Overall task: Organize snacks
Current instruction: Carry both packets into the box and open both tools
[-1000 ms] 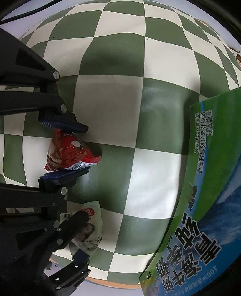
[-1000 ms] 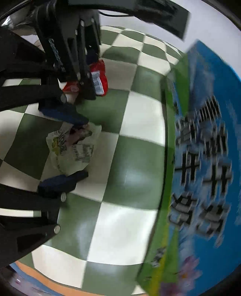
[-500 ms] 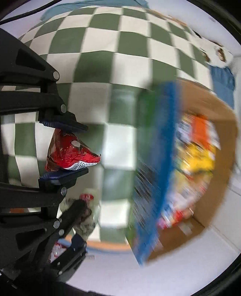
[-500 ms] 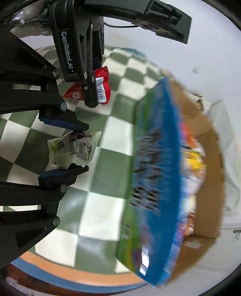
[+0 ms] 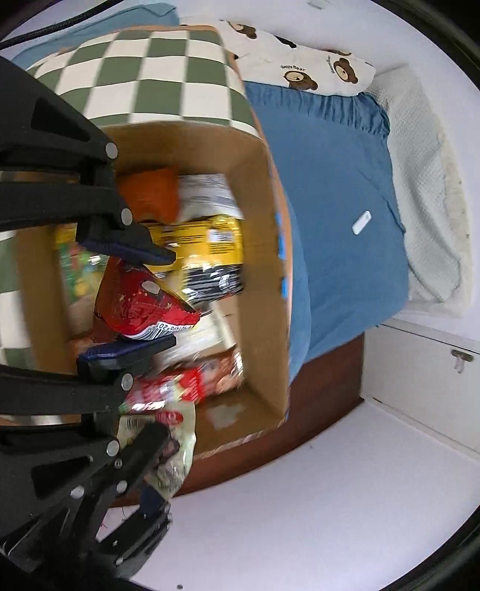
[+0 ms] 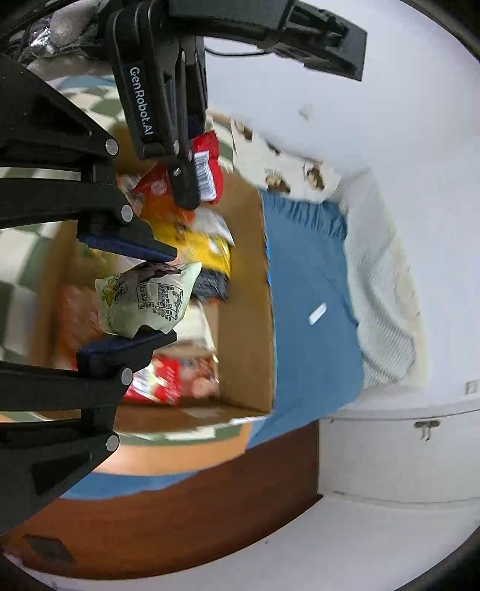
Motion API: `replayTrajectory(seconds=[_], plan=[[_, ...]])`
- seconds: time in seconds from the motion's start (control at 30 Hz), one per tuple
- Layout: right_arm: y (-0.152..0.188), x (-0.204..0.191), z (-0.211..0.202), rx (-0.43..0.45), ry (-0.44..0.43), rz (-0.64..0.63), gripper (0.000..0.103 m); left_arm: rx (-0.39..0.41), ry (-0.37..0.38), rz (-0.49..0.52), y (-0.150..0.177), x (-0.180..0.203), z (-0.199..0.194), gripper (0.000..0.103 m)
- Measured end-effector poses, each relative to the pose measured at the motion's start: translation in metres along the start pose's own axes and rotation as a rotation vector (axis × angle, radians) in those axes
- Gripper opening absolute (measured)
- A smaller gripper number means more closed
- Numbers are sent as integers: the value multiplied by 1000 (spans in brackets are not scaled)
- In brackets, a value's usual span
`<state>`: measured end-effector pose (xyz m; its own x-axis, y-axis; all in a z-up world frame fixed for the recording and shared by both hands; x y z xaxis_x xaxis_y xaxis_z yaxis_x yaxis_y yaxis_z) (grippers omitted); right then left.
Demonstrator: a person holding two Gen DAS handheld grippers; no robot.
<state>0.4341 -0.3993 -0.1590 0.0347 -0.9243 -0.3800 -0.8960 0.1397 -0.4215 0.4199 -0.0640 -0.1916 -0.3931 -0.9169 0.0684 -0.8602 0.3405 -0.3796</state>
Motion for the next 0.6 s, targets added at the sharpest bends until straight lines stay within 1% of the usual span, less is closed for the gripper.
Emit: replayTrajectory(seconds=[0.07,0.1,0.17,0.2,0.23,0.27,0.3,0.33,0.37,0.4,0.47,0.5,0.6], plan=[[-19,7,22,-33,29,8,40,-50,2,8,-16,-8,26,35],[-26,11,31,-48,41,19,44,-86,9,2,-22,-12,41,36],[-38,21,51,-97,65,42,45,-128,7,-9,-28,-18,59,36],[-41,22,61,-108,73,54,59,-145,0,-18,-30,-22,66,36],[-44,25,68,-121,91,64,80,-154,-11,-28,-32,-28,72,39],[-45,28,74,-141,107,68,86,-160,-17,-34,-32,-31,77,44],[-46,31,79,-153,122,72,91,-166,-26,-40,-32,-35,79,62],[-47,33,82,-165,140,69,92,-166,-38,-48,-33,-37,80,77],[-45,34,87,-176,149,66,93,-159,-43,-51,-32,-40,81,81],[-43,37,90,-190,162,63,97,-156,-55,-52,-30,-42,81,84],[-37,39,96,-214,185,59,98,-167,-77,-51,-23,-45,82,90],[-33,41,100,-225,200,53,98,-166,-83,-52,-19,-47,82,95],[-25,43,112,-251,236,38,99,-165,-94,-55,-7,-50,80,96]])
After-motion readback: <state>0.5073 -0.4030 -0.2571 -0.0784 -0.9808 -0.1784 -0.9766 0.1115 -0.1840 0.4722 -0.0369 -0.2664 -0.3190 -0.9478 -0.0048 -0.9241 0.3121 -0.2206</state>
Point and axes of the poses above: each gripper's, at about its wrist camera, not at the fingertips, and z roughly the way its jaws point, x to its right, y to its underside, the point moved 6 cm from there along z, roughly the way its jaws point, and after that the axes turned 13 degrees about z, right-handed, at the moved point
